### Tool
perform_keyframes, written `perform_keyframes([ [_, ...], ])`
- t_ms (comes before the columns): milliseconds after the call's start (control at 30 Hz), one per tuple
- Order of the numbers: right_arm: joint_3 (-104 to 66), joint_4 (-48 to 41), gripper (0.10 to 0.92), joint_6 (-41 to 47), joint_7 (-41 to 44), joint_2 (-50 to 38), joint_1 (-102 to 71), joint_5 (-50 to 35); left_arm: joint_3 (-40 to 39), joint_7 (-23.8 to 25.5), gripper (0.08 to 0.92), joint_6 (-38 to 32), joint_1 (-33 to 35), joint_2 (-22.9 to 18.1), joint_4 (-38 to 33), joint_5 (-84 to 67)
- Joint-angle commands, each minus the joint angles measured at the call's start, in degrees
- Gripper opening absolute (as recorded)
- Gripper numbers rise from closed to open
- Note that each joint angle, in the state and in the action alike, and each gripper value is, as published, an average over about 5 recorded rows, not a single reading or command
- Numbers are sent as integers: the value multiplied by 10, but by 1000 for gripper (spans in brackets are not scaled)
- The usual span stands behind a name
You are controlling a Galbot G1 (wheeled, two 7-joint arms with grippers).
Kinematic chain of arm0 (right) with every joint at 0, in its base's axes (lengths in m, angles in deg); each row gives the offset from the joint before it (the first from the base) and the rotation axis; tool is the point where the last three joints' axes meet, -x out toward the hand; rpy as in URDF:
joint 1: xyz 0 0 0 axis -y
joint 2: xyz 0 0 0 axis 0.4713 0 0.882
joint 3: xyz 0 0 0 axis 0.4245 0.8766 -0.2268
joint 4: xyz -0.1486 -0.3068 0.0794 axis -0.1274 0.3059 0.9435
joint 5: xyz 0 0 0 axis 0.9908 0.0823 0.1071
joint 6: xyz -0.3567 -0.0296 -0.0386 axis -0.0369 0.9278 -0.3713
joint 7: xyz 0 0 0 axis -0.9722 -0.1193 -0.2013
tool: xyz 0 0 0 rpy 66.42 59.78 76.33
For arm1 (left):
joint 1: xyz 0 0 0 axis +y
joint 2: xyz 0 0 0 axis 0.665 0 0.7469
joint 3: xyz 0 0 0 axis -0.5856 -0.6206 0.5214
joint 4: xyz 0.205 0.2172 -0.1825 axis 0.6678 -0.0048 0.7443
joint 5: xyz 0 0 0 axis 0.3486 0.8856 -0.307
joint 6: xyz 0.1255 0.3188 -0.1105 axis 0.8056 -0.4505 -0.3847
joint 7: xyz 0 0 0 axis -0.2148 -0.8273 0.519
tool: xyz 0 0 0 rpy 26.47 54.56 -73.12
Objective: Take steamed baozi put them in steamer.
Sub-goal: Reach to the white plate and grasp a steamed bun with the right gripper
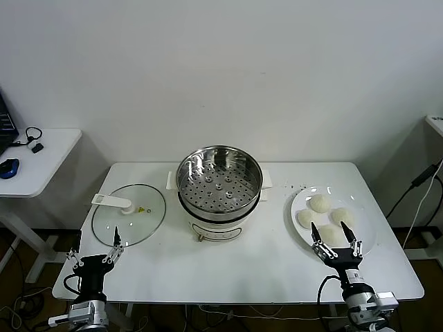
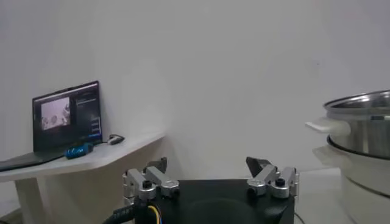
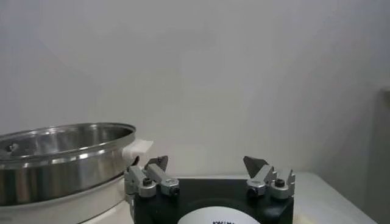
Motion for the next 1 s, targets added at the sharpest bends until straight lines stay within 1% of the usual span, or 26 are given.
perform_keyframes([
  [33, -3, -1, 823, 38, -9, -3, 17, 24, 0, 0, 823, 0, 0, -28, 1, 0],
  [200, -13, -13, 823, 95, -11, -24, 62, 21, 0, 0, 823, 0, -1, -28, 2, 0],
  [367, -16, -25, 823, 155, -15, -77, 105, -16, 0, 0, 823, 0, -2, -28, 3, 1],
  [500, -13, -45, 823, 184, -12, -116, 142, -17, -1, 3, 823, -3, -2, -28, 3, 2],
  [633, -5, -72, 823, 201, -1, -143, 173, 2, -2, 4, 823, -5, -3, -28, 3, 3],
  [800, 11, -105, 823, 213, 35, -178, 202, 44, -5, 5, 823, -7, -4, -28, 5, 5],
  [1000, 39, -129, 823, 237, 77, -243, 241, 72, -5, 7, 823, -9, -4, -28, 7, 6],
])
